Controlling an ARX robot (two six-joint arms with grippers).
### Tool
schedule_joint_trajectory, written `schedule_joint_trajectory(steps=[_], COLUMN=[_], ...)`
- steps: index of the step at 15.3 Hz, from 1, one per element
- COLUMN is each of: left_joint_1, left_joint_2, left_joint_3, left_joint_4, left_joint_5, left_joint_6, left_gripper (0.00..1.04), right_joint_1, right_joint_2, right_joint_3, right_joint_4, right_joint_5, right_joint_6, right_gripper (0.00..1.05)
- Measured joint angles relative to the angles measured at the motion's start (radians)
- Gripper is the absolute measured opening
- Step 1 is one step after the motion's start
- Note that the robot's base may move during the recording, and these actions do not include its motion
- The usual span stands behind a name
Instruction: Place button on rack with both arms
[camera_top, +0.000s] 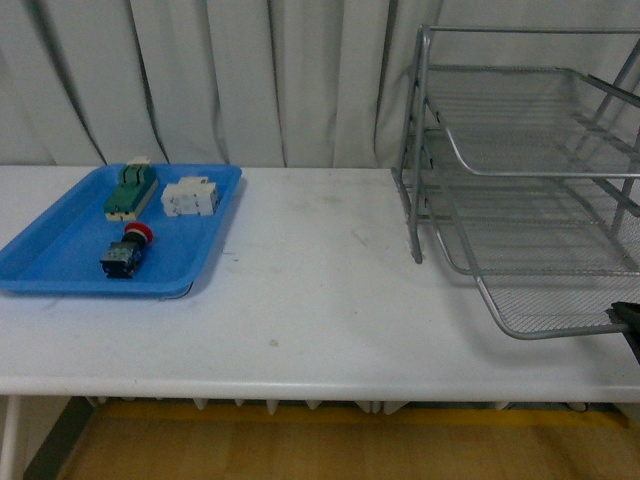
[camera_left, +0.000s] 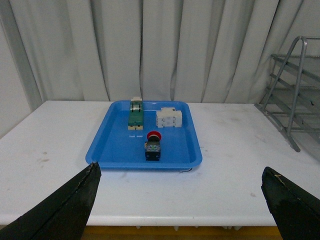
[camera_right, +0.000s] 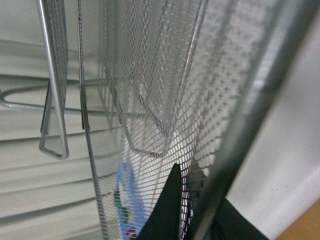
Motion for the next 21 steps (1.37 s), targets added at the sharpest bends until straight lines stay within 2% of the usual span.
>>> schedule_joint_trajectory(steps=[2,5,8,9,10,11,12,13,15,17,18,21], left_joint_1=[0.0,0.0,0.0,0.0,0.0,0.0,0.0,0.0,0.002,0.001,0.001,0.001], left_joint_2=[0.0,0.0,0.0,0.0,0.0,0.0,0.0,0.0,0.0,0.0,0.0,0.0], left_joint_3=[0.0,0.0,0.0,0.0,0.0,0.0,0.0,0.0,0.0,0.0,0.0,0.0], left_joint_4=[0.0,0.0,0.0,0.0,0.0,0.0,0.001,0.0,0.0,0.0,0.0,0.0], left_joint_5=[0.0,0.0,0.0,0.0,0.0,0.0,0.0,0.0,0.0,0.0,0.0,0.0], left_joint_6=[0.0,0.0,0.0,0.0,0.0,0.0,0.0,0.0,0.0,0.0,0.0,0.0], left_gripper=[0.98,0.98,0.98,0.98,0.98,0.98,0.98,0.98,0.98,0.98,0.98,0.98], right_joint_1=[-0.008,-0.02,-0.015,0.003,0.03,0.043,0.04,0.04,0.04,0.04,0.04,0.04], right_joint_2=[-0.006,-0.054,-0.176,-0.255,-0.355,-0.362,-0.28,-0.261,-0.384,-0.614,-0.826,-1.133], right_joint_3=[-0.042,-0.075,-0.166,-0.206,-0.254,-0.284,-0.304,-0.368,-0.424,-0.449,-0.455,-0.457], right_joint_4=[-0.016,-0.018,-0.014,-0.071,-0.129,-0.046,0.001,-0.044,-0.025,-0.012,-0.045,-0.327], right_joint_5=[0.0,-0.006,-0.014,0.003,0.036,0.07,0.145,0.161,0.162,0.161,0.162,0.162], right_joint_6=[-0.09,-0.171,-0.304,-0.376,-0.459,-0.569,-0.777,-0.964,-1.165,-1.293,-1.324,-1.332], right_gripper=[0.27,0.51,0.86,0.99,0.98,0.93,0.8,0.69,0.53,0.23,0.02,0.02])
